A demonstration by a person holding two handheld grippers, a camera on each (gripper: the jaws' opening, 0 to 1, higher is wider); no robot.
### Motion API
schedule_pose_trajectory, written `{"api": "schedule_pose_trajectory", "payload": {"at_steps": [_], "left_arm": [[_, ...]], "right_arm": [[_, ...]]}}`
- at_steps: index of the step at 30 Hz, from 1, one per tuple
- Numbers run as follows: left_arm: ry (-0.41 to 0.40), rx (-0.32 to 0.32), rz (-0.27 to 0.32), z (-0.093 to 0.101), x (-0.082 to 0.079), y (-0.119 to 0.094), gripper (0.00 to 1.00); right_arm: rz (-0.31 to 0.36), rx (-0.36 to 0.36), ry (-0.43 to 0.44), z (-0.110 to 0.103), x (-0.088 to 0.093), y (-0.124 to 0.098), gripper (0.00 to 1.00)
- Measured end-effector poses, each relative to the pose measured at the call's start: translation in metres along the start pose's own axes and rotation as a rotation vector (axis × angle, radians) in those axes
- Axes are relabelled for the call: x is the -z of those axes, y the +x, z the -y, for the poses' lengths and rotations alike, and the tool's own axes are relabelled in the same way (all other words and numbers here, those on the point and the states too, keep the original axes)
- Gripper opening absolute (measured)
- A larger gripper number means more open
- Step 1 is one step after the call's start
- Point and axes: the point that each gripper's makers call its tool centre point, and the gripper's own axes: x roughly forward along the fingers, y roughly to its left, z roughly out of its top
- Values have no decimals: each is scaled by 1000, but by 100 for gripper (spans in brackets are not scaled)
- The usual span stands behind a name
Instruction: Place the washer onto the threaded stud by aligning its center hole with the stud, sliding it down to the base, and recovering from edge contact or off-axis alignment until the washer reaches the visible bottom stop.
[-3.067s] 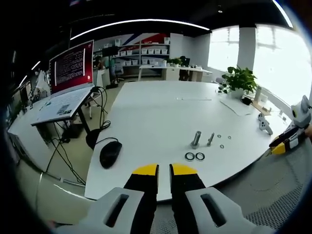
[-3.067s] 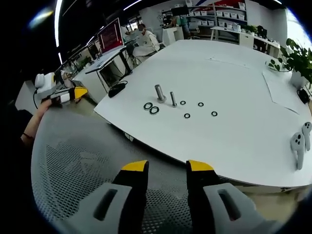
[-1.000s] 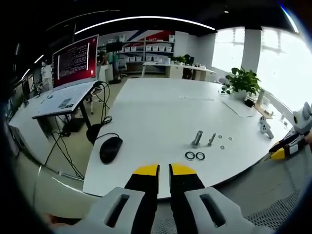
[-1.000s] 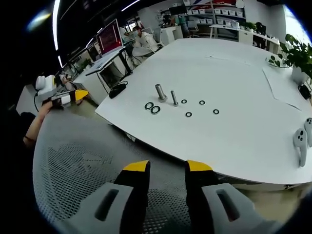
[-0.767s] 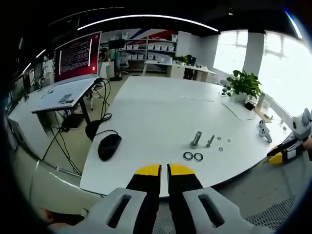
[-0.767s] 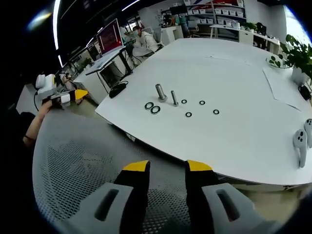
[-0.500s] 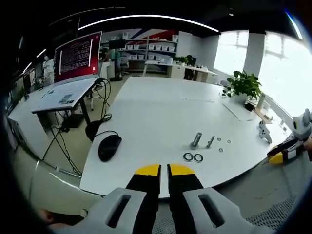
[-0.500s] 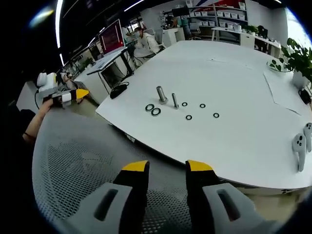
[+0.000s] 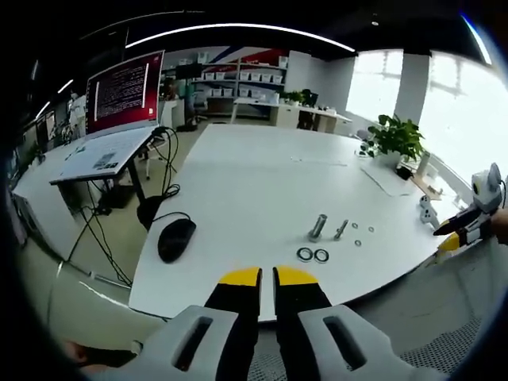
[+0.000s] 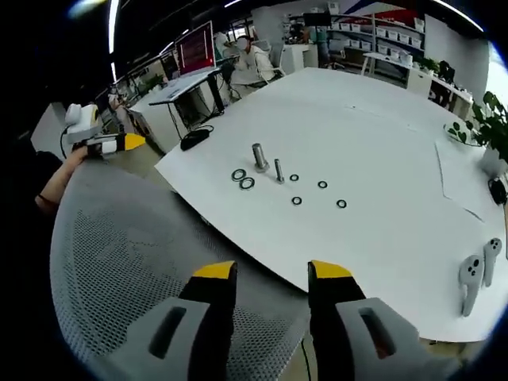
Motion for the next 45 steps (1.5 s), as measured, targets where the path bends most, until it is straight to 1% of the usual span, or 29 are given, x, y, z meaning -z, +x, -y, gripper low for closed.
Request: {"api": "schedule_pose_trajectory", "payload": {"at_steps": [5,8,14,18,22,29,36,38,40,43,45], "left_arm": [[9,-4,3,-1,-1,0,3],[16,-2,7,0,-1,0,3],[30,-2,16,0,-2,0,3],[55,-7,41,-1,-5,0,3],[45,1,31,0,-4,1,3],[43,-1,36,0,-5,1,3],[44,-3,33,-1,-5,1,3],[44,-3,33,-1,-5,0,3],[46,-3,30,-1,-4,1,3],[47,-3,28,-1,-4,1,3],[47,-5,28,-1,-4,1,3]], "right_arm": [[-15,-6,6,12,0,7,39],[-19,-14,13,15,-2,11,39],[-38,-4,-32,25,-9,22,42],[-44,-3,-39,31,-12,26,42],[-45,6,-56,36,-13,30,43],[-64,0,-83,41,-12,40,43],[-66,-8,-97,51,-16,48,43],[-64,-9,-90,56,-17,51,43],[-75,-13,-75,59,-16,54,43],[-79,-8,-82,61,-16,57,44],[-93,-8,-93,63,-15,59,45]]}}
